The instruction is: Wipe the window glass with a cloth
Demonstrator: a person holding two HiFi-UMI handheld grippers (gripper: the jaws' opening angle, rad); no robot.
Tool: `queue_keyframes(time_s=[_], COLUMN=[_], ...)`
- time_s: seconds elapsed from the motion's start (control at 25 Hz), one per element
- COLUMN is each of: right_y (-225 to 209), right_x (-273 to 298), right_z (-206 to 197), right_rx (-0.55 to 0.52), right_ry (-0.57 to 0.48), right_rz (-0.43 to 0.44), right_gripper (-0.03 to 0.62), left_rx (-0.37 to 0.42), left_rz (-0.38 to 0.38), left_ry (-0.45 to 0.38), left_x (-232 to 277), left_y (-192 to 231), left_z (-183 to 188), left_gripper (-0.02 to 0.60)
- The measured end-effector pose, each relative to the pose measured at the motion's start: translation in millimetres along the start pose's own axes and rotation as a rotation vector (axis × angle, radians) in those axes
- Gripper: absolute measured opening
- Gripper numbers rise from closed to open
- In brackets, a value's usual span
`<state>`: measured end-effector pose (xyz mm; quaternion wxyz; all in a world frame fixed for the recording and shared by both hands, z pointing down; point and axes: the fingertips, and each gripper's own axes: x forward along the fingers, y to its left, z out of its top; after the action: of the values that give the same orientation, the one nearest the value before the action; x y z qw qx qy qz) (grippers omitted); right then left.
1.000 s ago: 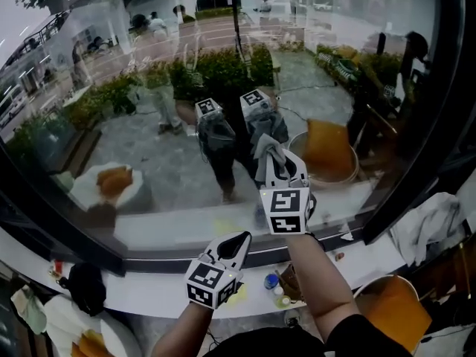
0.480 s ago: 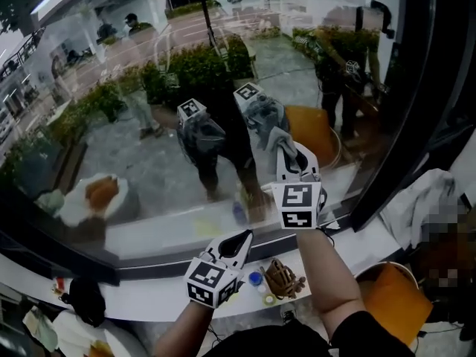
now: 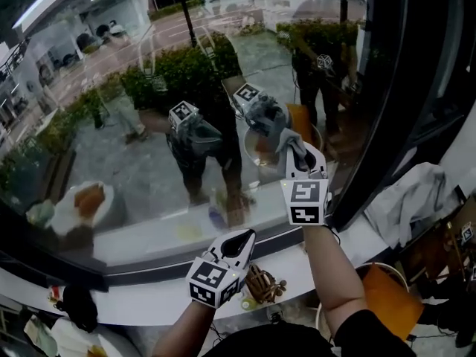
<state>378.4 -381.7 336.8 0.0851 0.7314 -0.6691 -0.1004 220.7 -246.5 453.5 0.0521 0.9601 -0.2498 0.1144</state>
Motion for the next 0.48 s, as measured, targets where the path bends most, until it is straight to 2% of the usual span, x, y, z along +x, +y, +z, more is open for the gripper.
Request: queue_keyframes(time_s=[0.2,0.48], right_y=[-42,-40], right_x=[1,4], right_z=[-20,-21], right_rx=[0.013,0.007], right_ry=[0.027,0.016], right_rz=[-0.027,-0.028], right_gripper=[0.041,0.041], left_rx=[-0.004,0.009], left_rz=[-0.016,-0.039], left_ry=[0.005,0.005], left_x=[28,39], left_y=[-16,-18], left_z=[5,4], left_gripper=[0.008,0.008])
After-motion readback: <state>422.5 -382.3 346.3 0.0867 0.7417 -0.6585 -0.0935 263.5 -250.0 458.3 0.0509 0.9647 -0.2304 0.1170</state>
